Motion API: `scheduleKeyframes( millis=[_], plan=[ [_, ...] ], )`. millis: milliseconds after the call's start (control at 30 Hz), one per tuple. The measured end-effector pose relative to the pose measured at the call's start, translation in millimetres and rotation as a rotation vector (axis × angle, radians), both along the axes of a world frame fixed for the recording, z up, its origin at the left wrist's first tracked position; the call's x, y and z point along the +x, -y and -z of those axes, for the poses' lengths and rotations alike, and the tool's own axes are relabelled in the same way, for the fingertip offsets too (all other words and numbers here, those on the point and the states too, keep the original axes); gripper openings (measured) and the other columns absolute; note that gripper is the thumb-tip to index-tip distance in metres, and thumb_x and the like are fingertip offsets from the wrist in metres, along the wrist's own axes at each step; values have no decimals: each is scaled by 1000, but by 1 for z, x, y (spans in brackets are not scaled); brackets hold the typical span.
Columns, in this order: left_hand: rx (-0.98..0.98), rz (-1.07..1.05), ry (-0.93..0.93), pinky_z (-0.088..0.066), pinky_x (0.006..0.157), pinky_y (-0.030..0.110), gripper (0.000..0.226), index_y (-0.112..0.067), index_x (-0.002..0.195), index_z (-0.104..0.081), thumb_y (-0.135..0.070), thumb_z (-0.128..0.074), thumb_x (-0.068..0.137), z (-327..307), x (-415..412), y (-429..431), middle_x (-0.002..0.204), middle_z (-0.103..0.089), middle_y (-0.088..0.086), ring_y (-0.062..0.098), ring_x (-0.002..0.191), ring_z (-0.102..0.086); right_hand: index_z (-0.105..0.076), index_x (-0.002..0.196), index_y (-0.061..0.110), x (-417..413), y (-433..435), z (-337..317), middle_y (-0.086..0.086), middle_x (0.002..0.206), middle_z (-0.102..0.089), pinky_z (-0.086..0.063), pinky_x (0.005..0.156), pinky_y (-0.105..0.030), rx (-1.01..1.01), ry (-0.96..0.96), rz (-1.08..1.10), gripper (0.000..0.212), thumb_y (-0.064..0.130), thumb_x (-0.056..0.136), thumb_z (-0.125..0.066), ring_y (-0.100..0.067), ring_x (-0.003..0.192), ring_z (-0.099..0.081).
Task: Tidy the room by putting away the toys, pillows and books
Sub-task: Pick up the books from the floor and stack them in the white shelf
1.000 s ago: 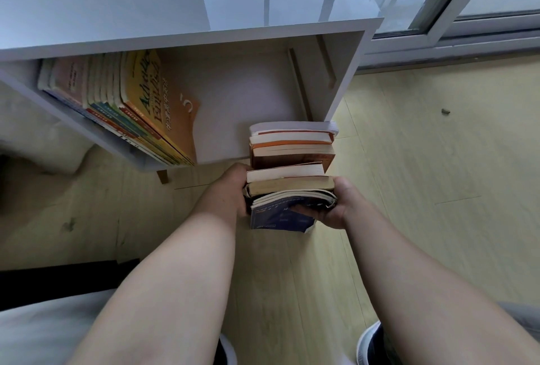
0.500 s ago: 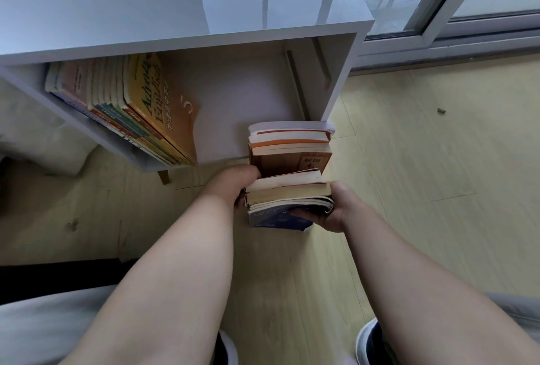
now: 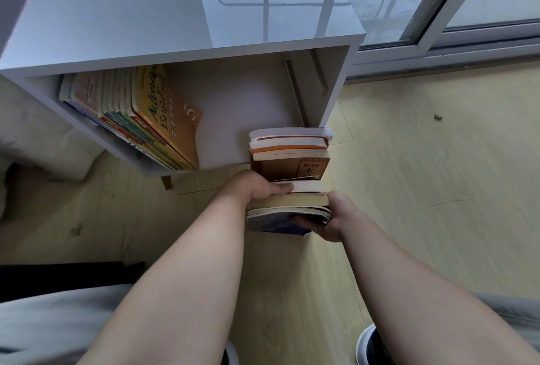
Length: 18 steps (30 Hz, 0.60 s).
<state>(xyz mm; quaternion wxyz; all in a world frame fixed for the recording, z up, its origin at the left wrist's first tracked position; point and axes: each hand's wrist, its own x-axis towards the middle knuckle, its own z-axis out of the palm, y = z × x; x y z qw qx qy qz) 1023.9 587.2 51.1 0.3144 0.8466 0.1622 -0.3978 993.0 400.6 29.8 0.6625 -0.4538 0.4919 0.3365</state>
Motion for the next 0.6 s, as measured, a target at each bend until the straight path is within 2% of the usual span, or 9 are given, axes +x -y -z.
scheduleKeyframes(
  millis=[100, 167, 233, 300, 367, 467, 600],
  plan=[
    [-44, -63, 147, -44, 97, 25, 82, -29, 137, -62, -76, -75, 70, 4, -8, -7, 140, -61, -7, 19, 123, -59, -71, 116, 2, -2, -3, -2, -26, 109, -73, -64, 68, -53, 6, -1, 18, 29, 13, 99, -50, -45, 99, -72],
    [-27, -30, 225, -48, 101, 32, 77, -33, 133, -65, -77, -73, 70, 4, -9, -11, 136, -64, -10, 17, 118, -61, -72, 114, 0, -3, -4, -5, -27, 108, -73, -64, 68, -53, 11, 0, 27, 29, 11, 98, -51, -45, 101, -71],
    [9, 40, 250, -50, 99, 35, 64, -33, 128, -67, -72, -70, 77, 0, -7, -12, 131, -67, -9, 19, 114, -62, -71, 114, 0, -5, -4, -7, -27, 108, -73, -64, 69, -53, 19, -2, 33, 28, 11, 98, -50, -45, 100, -71],
    [24, 113, 225, -50, 100, 37, 59, -29, 123, -71, -69, -70, 80, -3, -5, -10, 127, -68, -6, 19, 112, -62, -70, 113, 0, -5, -2, -9, -27, 108, -73, -64, 69, -53, 29, 0, 48, 27, 12, 99, -50, -45, 100, -71],
    [-29, 110, 179, -49, 103, 36, 59, -29, 122, -72, -64, -78, 76, -5, -3, -10, 124, -68, -8, 16, 111, -61, -71, 112, 0, -5, -1, -9, -27, 108, -73, -64, 68, -53, 35, -1, 63, 27, 12, 99, -51, -45, 100, -71],
    [-150, -30, 116, -49, 98, 29, 59, -26, 122, -72, -41, -92, 69, -5, -2, -15, 119, -70, -7, 12, 104, -63, -71, 113, 1, -4, -1, -8, -25, 108, -73, -64, 65, -53, 37, -4, 71, 28, 11, 98, -50, -44, 100, -71],
    [-307, -216, -42, -50, 95, 31, 46, -18, 121, -72, -14, -87, 77, -6, 0, -28, 119, -71, 2, 20, 108, -63, -71, 111, 1, -5, -6, -10, -26, 108, -73, -63, 63, -53, 45, -10, 82, 27, 10, 98, -49, -45, 99, -70]
  ],
)
